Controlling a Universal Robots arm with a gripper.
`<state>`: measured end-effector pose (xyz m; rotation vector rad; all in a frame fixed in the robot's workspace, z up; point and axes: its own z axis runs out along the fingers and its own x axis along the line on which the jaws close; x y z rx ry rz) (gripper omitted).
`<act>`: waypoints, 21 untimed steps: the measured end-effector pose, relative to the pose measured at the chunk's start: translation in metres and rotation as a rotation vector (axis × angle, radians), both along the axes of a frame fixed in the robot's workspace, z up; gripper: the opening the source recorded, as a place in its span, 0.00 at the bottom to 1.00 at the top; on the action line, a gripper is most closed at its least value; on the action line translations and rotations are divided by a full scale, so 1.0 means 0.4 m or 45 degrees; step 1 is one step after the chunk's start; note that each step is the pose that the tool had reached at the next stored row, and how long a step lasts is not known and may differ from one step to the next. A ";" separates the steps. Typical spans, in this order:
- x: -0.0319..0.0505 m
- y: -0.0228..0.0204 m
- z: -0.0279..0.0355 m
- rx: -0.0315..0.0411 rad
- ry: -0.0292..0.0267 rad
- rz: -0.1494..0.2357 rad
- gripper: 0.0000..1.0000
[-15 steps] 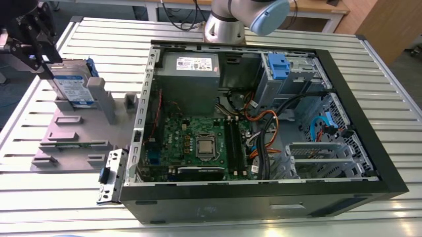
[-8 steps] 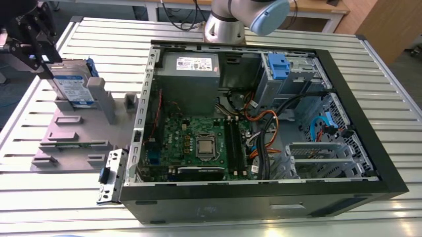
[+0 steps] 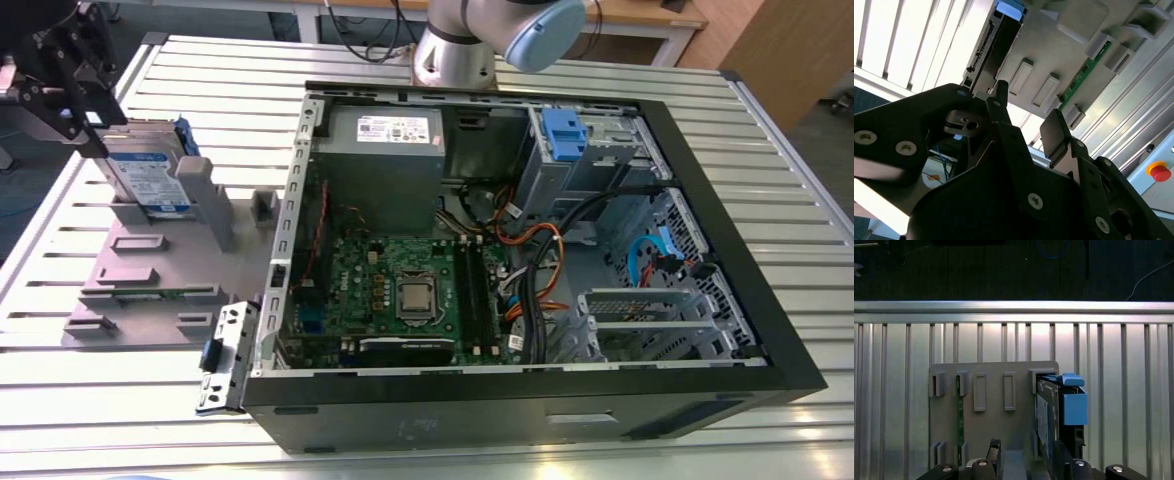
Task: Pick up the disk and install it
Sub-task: 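Pick up the disk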
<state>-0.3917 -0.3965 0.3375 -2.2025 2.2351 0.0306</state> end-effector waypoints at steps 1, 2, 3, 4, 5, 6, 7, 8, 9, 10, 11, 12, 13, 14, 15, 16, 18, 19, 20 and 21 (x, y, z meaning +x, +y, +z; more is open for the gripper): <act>0.000 0.002 0.000 0.0000 0.0000 0.000 0.53; 0.000 0.004 0.000 -0.0001 0.0001 0.000 0.53; 0.000 0.007 0.000 0.0000 0.0001 0.000 0.53; 0.000 0.009 -0.001 0.0000 0.0000 0.000 0.53; 0.000 0.011 -0.001 0.0001 0.0000 0.000 0.53; 0.000 0.012 -0.001 0.0000 0.0000 0.000 0.53; 0.000 0.014 -0.001 0.0001 0.0000 0.000 0.53; 0.000 0.016 -0.001 0.0000 0.0000 0.000 0.53; 0.000 0.017 -0.001 0.0001 0.0000 0.000 0.53; 0.000 0.019 -0.002 0.0000 0.0000 0.000 0.53; 0.000 0.021 -0.002 0.0000 0.0000 0.000 0.53; 0.000 0.023 -0.002 0.0000 0.0001 0.000 0.53; 0.000 0.024 -0.002 0.0000 0.0000 0.000 0.53; 0.000 0.026 -0.002 0.0000 0.0000 0.000 0.53; 0.000 0.027 -0.002 0.0000 0.0000 0.000 0.53; 0.000 0.028 -0.002 0.0001 -0.0001 0.000 0.53; 0.000 0.030 -0.002 0.0001 0.0000 0.000 0.53; 0.000 0.031 -0.003 0.0001 -0.0002 0.000 0.53; 0.000 0.032 -0.002 0.0000 0.0000 0.000 0.53; 0.000 0.032 -0.003 0.0000 0.0001 0.000 0.53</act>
